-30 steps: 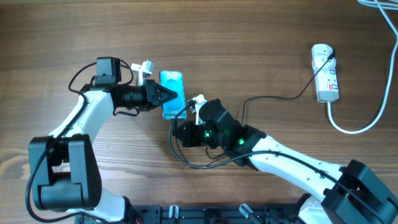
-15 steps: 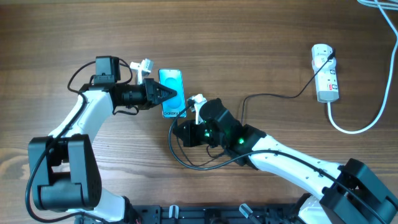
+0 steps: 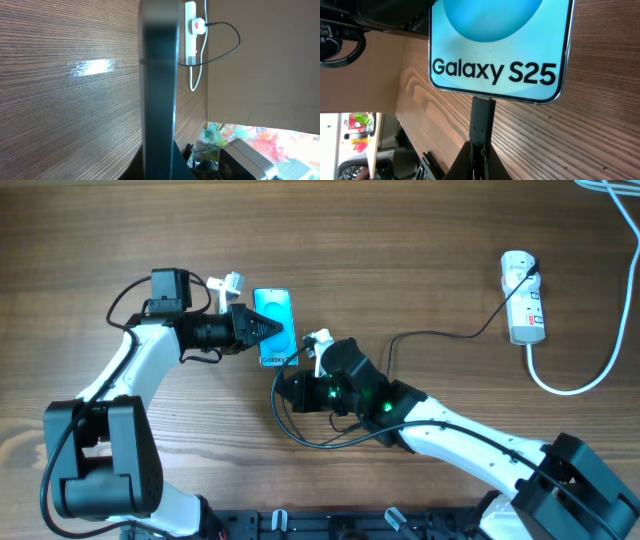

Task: Plug charger to phone and switch on socket
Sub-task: 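Push the plug up into the phone's port with the right gripper, then open the right gripper and withdraw it rightward from the plug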

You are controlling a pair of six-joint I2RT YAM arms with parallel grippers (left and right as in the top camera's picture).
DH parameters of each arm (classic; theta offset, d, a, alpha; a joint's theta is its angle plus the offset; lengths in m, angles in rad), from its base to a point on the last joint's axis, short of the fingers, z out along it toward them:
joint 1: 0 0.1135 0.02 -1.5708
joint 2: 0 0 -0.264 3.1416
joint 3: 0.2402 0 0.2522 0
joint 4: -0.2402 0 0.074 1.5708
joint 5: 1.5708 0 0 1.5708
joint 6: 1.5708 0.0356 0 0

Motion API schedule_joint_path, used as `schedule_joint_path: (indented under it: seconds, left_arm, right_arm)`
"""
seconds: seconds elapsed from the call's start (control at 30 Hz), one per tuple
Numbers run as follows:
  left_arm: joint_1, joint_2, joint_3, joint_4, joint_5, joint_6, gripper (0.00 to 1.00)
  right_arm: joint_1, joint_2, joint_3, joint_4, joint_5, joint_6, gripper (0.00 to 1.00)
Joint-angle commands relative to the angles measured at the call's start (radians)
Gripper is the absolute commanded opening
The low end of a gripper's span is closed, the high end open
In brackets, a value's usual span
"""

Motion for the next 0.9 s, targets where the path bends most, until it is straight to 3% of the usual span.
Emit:
schedule_joint_path:
  seconds: [0.0,0.43,0.57,0.7,0.77,0.87]
  left_arm:
    - [-0.018,-0.011,-0.014,-0.024,0.043,0.009,0.04]
    - [-0.018,-0.011,-0.014,-0.023,0.043,0.010,0.04]
    - [-0.018,-0.011,-0.014,-0.023,0.043,0.010,0.04]
    - [-0.018,-0.011,-0.014,-0.023,0.043,0.010,0.04]
    - [-0.018,-0.011,-0.014,-0.023,0.043,0.010,0.04]
    - [-0.018,-0.011,-0.014,-0.023,0.044,0.034,0.04]
  right_arm:
    - [-0.036,0.002,0.026,0.039,0.115,-0.007,0.04]
    - [-0.047,0.002,0.026,0.050,0.099,-0.012,0.04]
    - [-0.047,0.002,0.026,0.029,0.056,-0.026,0.52]
    - [-0.048,-0.011,0.026,0.008,0.045,-0.051,0.67]
    - [-0.055,-0.035,0.026,-0.016,0.042,-0.072,0.79]
    - [-0.108,-0.091,0.026,-0.116,0.019,-0.076,0.83]
